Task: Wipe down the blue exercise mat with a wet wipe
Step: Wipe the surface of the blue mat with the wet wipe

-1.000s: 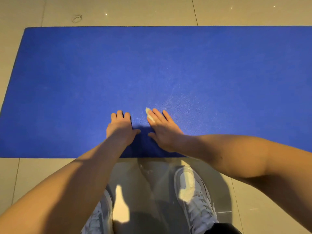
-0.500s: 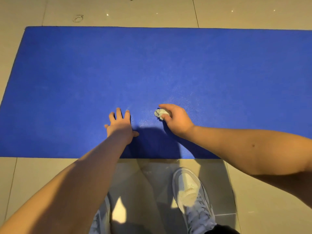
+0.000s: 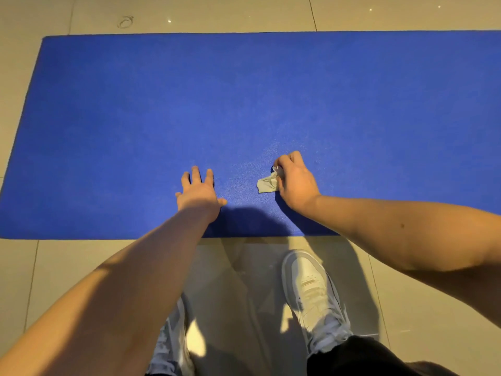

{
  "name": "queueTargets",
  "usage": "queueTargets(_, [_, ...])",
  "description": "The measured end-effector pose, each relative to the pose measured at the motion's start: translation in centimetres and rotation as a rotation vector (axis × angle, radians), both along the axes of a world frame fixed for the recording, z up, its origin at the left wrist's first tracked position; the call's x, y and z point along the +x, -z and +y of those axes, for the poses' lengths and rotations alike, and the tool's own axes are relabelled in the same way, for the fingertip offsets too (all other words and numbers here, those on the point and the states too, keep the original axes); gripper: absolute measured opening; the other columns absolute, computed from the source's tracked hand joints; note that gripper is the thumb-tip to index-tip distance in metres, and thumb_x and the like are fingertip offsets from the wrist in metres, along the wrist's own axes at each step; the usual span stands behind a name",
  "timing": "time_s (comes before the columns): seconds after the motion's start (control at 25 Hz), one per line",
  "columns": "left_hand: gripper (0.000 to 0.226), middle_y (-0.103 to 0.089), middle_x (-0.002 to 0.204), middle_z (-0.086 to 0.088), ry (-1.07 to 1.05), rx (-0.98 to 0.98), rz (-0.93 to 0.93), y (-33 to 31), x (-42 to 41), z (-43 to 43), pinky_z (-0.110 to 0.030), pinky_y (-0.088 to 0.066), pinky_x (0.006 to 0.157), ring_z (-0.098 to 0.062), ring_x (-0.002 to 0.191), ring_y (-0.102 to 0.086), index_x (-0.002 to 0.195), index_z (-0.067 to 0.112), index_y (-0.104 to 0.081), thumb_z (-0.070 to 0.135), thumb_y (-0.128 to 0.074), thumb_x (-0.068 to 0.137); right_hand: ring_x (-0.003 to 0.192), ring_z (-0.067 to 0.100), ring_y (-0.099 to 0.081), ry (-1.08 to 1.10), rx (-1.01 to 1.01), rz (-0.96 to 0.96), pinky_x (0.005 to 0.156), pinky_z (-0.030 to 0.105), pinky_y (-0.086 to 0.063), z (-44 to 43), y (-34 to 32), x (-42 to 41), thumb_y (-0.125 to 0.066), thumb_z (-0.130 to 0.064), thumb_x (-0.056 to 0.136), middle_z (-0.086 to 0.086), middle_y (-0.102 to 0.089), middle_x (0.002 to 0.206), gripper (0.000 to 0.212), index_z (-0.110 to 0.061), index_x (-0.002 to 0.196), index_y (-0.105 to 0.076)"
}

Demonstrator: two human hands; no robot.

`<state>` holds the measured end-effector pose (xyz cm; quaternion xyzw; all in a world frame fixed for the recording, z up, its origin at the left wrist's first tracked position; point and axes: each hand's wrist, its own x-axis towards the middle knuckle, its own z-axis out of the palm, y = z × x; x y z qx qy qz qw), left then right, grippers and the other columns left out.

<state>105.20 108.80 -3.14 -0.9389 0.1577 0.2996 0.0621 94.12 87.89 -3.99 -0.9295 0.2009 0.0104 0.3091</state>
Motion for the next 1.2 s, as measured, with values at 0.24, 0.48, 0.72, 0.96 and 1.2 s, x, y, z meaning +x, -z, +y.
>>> queueTargets(0.24, [0.089,0.011,0.168,-0.001,0.055,0.019,-0.053,0.5,-0.5,0.4,-0.048,-0.036,0.114,-0.027,0.154,0.006,0.161,0.031,0.003,0.059,-0.052,0.097,0.129,0.041,-0.036,-0.383,-0.359,0.052,0.11,0.052,-0.033,3.2,2.1,-2.2,-0.045,-0.018,0.095,0.017,-0.043,0.132,0.027,-0.003,0.118,-0.051])
queueTargets(0.48, [0.087,0.008,0.168,-0.004,0.056,-0.038,-0.09,1.1,-0.5,0.6,-0.054,-0.038,0.111,-0.03,0.154,0.004,0.16,0.029,-0.002,0.053,-0.057,0.097,0.152,0.036,-0.006,-0.913,-0.679,0.087,0.122,0.049,-0.002,2.6,2.4,-2.4,-0.035,-0.045,0.103,0.017,-0.018,0.163,0.066,-0.007,0.155,-0.025])
queueTargets(0.72, [0.087,0.01,0.166,-0.004,0.05,-0.023,-0.086,1.0,-0.5,0.4,-0.053,-0.036,0.113,-0.03,0.153,0.005,0.16,0.027,-0.002,0.051,-0.057,0.097,0.151,0.038,0.006,-0.856,-0.685,0.157,0.12,0.056,-0.005,1.0,2.6,-0.9,-0.016,-0.058,0.103,0.008,-0.008,0.166,0.061,-0.031,0.158,-0.016])
queueTargets(0.96, [0.087,0.011,0.167,-0.004,0.054,0.014,-0.08,0.9,-0.6,0.4,-0.051,-0.037,0.113,-0.03,0.154,0.006,0.16,0.029,0.002,0.053,-0.054,0.098,0.151,0.038,0.011,-0.428,-0.453,0.301,0.119,0.062,0.003,-0.7,3.1,1.3,-0.018,-0.064,0.098,0.0,0.004,0.167,0.064,-0.04,0.156,-0.01])
queueTargets(1.2, [0.089,0.007,0.167,-0.003,0.05,0.008,-0.087,0.6,-0.6,0.3,-0.051,-0.041,0.11,-0.029,0.153,0.002,0.161,0.029,0.0,0.056,-0.056,0.096,0.15,0.038,0.017,-0.255,-0.391,0.386,0.12,0.056,0.009,0.3,3.0,3.2,-0.018,-0.059,0.101,0.011,0.009,0.166,0.071,-0.022,0.159,-0.003])
